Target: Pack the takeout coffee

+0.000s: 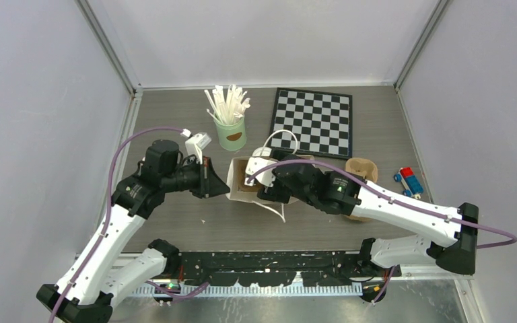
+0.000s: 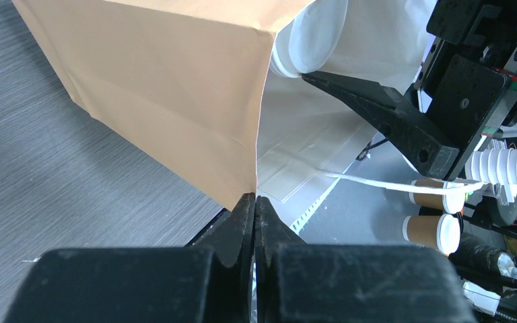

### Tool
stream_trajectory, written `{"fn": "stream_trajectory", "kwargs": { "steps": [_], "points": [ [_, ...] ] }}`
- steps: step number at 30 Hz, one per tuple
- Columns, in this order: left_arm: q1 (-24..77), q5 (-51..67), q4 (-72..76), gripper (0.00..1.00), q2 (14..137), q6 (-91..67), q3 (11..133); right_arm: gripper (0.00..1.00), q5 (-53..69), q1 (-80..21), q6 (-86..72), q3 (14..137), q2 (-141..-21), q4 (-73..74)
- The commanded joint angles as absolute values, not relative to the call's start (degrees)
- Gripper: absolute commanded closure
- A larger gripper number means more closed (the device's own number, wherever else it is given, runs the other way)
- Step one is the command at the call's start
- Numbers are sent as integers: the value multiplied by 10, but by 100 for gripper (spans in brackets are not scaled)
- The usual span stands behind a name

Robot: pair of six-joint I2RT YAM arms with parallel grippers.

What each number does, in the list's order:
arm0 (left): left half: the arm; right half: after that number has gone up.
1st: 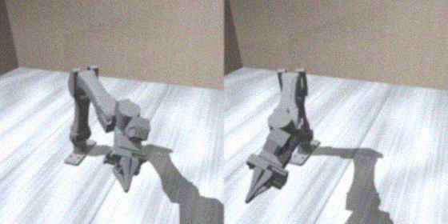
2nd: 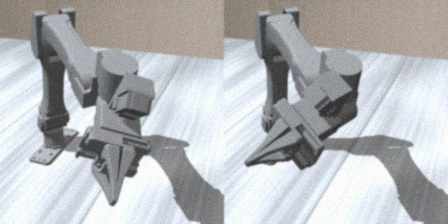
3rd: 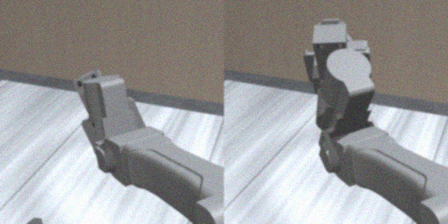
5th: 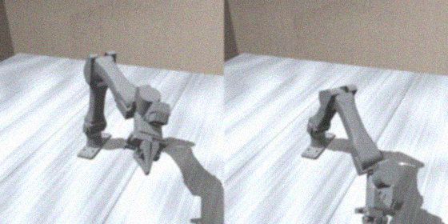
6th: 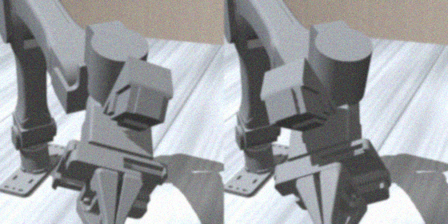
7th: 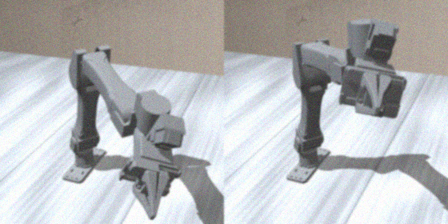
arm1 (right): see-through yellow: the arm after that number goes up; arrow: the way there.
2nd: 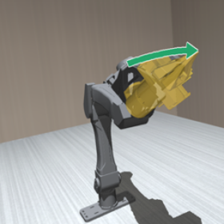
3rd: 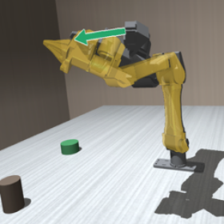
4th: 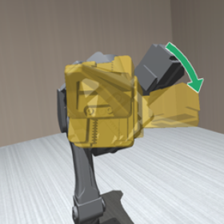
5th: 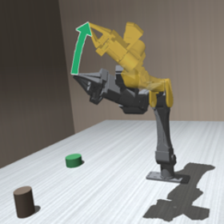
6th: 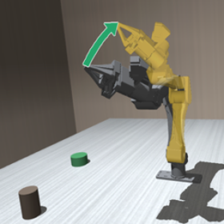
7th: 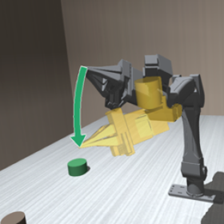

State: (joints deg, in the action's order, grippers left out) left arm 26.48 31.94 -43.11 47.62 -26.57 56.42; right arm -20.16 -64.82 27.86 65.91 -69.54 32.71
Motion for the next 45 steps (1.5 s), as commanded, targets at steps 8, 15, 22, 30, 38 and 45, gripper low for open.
{"fn": "stream_trajectory", "kwargs": {
  "steps": [8,15,22,30,38,45],
  "points": [
    [262,330,-421,100,471,-258,569,27,-250,-643,277,649,-687,392],
    [262,326,-428,100,471,-249,575,27,-281,-642,280,647,-680,422],
    [262,326,-431,100,476,-244,579,27,-292,-642,280,655,-679,436],
    [262,322,-431,95,482,-247,585,27,-253,-642,286,675,-690,409],
    [262,322,-424,94,485,-254,581,27,-203,-642,271,711,-700,366],
    [262,320,-424,94,481,-249,575,28,-196,-642,277,723,-703,337]
  ]
}}
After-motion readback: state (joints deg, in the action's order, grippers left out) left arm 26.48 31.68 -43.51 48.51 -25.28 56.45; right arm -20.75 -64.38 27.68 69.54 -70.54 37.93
